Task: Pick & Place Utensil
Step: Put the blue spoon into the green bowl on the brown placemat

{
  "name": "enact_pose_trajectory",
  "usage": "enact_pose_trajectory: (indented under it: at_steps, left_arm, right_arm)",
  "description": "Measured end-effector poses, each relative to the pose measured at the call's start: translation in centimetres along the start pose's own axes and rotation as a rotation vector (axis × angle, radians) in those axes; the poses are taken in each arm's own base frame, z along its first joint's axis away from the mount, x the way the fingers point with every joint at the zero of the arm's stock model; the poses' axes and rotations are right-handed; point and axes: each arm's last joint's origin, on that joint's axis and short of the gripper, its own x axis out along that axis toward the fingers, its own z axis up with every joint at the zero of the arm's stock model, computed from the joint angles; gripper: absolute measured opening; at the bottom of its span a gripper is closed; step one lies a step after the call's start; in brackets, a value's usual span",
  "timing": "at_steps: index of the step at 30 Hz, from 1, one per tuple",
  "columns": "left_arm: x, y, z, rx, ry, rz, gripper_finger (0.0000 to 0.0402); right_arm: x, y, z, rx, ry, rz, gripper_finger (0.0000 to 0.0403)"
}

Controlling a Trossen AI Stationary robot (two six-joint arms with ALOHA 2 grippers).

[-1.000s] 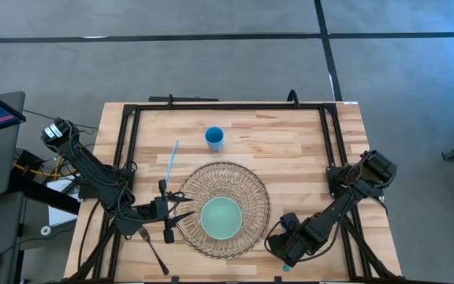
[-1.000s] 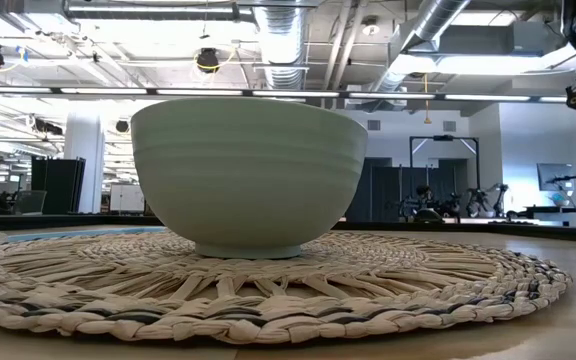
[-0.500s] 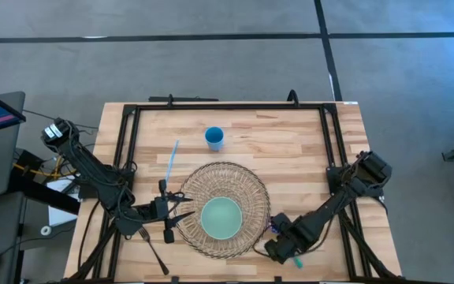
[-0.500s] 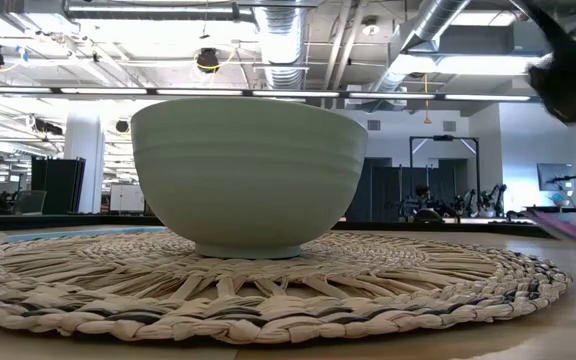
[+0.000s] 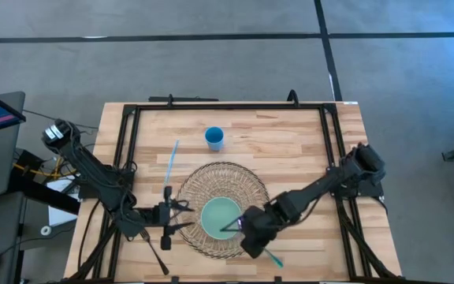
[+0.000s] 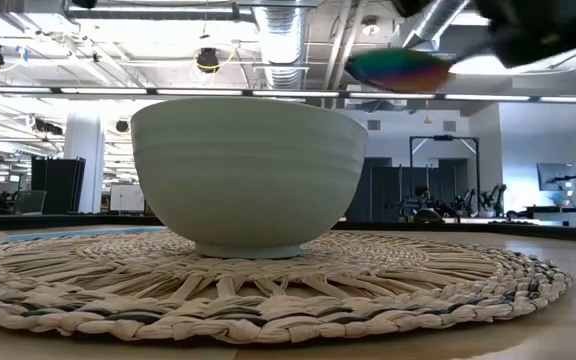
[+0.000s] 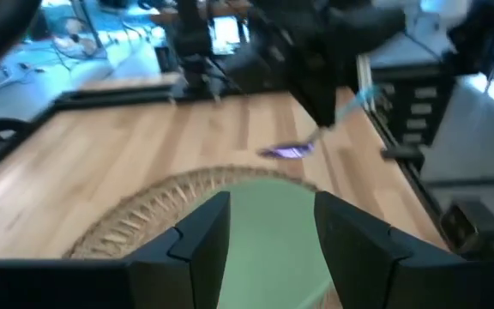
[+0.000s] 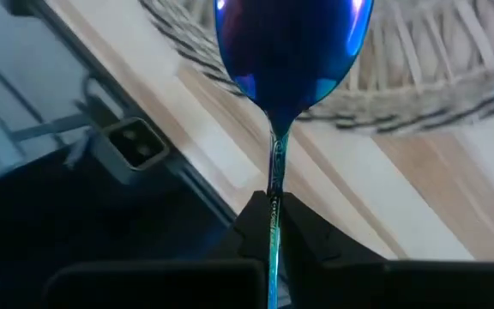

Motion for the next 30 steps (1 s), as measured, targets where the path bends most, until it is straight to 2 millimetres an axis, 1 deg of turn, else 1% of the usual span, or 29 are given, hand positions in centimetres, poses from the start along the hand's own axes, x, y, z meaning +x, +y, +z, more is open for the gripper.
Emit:
enact_pose_trajectory:
  at_steps: [3, 7, 9, 11, 13, 17, 21, 24, 26, 30]
  left_arm:
    - [0.7, -0.4, -1.2, 0.039, 0.039, 0.003, 0.0172]
    - [2.1, -0.7, -2.7, 0.087, 0.089, 0.036, 0.0157]
    - [2.7, -0.8, -3.4, 0.104, 0.108, 0.050, 0.0144]
    - [3.1, -0.9, -3.9, 0.121, 0.127, 0.057, 0.0128]
    - [3.6, -0.9, -4.2, 0.126, 0.134, 0.071, 0.0110]
    - [4.2, -0.8, -4.6, 0.126, 0.139, 0.086, 0.0075]
    - [4.7, -0.6, -4.9, 0.097, 0.146, 0.107, 0.0039]
    - [5.0, -0.4, -5.0, 0.076, 0.150, 0.119, 0.0012]
    - [5.0, -0.4, -5.1, 0.077, 0.155, 0.110, 0.0007]
    - [5.1, -0.4, -5.1, 0.076, 0.159, 0.103, 0.0008]
  right_arm:
    - [-0.6, -0.2, 1.9, 0.048, -0.010, 0.038, 0.0008]
    - [-0.9, -0.6, 4.1, 0.151, 0.042, 0.094, 0.0018]
    - [-0.7, -0.8, 5.0, 0.193, 0.071, 0.114, 0.0021]
    - [-0.7, -0.6, 5.9, 0.199, 0.101, 0.176, 0.0021]
    - [-0.9, -0.5, 6.4, 0.203, 0.127, 0.216, 0.0020]
    - [-0.8, -0.3, 7.6, 0.245, 0.110, 0.272, 0.0016]
    - [0.4, -0.1, 8.7, 0.274, 0.104, 0.307, 0.0018]
    - [2.3, -0.3, 9.2, 0.287, 0.152, 0.302, 0.0020]
    - [3.1, -0.4, 9.7, 0.292, 0.177, 0.313, 0.0020]
    - [3.5, -0.5, 10.3, 0.283, 0.199, 0.335, 0.0015]
